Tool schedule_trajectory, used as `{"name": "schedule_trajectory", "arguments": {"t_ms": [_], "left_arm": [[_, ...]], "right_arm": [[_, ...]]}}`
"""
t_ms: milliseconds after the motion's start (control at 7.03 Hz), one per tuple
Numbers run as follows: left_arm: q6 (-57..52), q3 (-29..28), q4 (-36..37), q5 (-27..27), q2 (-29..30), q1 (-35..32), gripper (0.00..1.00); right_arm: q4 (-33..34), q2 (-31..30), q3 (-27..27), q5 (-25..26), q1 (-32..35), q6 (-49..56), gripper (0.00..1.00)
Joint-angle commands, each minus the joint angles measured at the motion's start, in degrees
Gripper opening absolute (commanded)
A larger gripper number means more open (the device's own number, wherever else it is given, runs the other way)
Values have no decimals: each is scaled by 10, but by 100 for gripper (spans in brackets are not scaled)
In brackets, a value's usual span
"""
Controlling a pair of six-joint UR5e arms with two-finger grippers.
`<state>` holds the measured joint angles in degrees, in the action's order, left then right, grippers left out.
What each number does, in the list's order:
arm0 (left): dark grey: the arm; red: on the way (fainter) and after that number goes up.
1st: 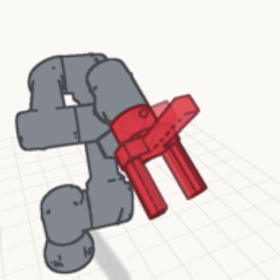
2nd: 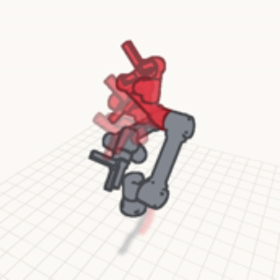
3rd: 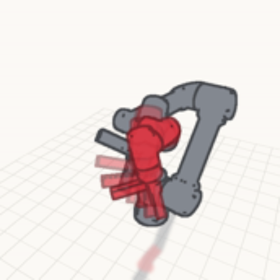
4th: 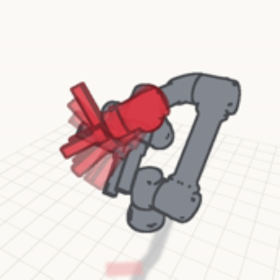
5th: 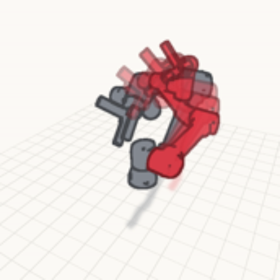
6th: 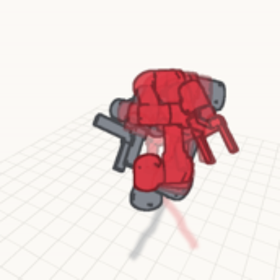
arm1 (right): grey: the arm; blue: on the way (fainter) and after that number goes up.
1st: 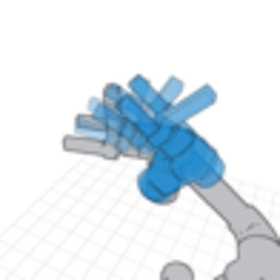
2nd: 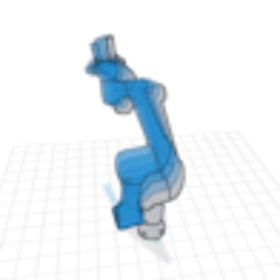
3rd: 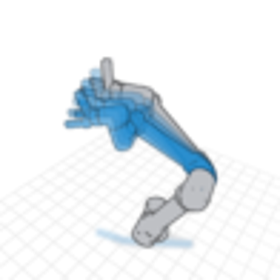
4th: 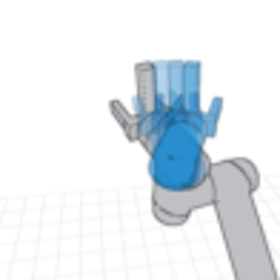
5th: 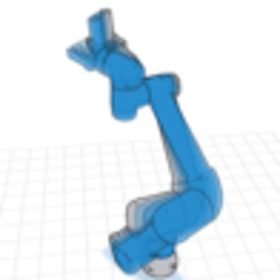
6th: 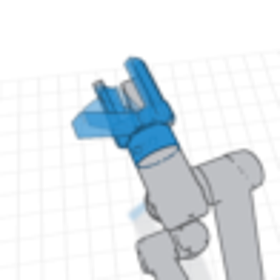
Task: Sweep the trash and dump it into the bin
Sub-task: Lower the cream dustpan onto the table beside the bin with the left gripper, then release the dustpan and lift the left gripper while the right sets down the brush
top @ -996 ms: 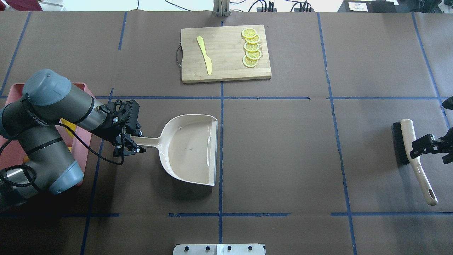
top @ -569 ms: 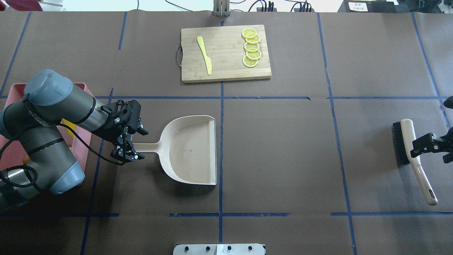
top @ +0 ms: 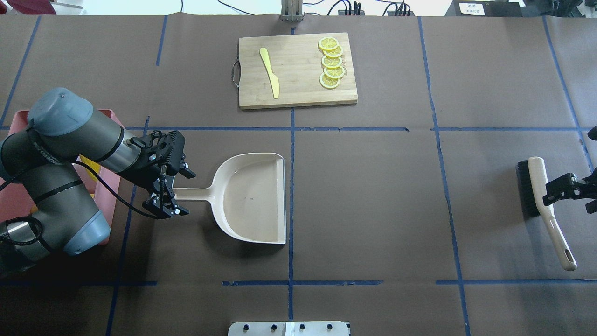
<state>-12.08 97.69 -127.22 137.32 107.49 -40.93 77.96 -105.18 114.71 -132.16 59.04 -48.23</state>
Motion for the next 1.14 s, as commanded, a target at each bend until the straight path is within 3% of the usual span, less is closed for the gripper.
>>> {"name": "schedule_trajectory", "arguments": {"t_ms": [0,285,569,712,996], "left_arm": [[63,17,0,56,4,-56,100],[79,22,93,62,-1,-154,100],[79,25,315,63,4,-248,100],[83,10,368,62,4,-290,100],[106,-5,398,59,-4,-315,100]], "right_arm": [[-1,6,2,0,32,8,100],[0,30,3,-1,66,9,100],[2,47,6,-5,102,9,100],[4,57,5,-5,115,10,100],[6,72,3,-4,126,13,100]]}}
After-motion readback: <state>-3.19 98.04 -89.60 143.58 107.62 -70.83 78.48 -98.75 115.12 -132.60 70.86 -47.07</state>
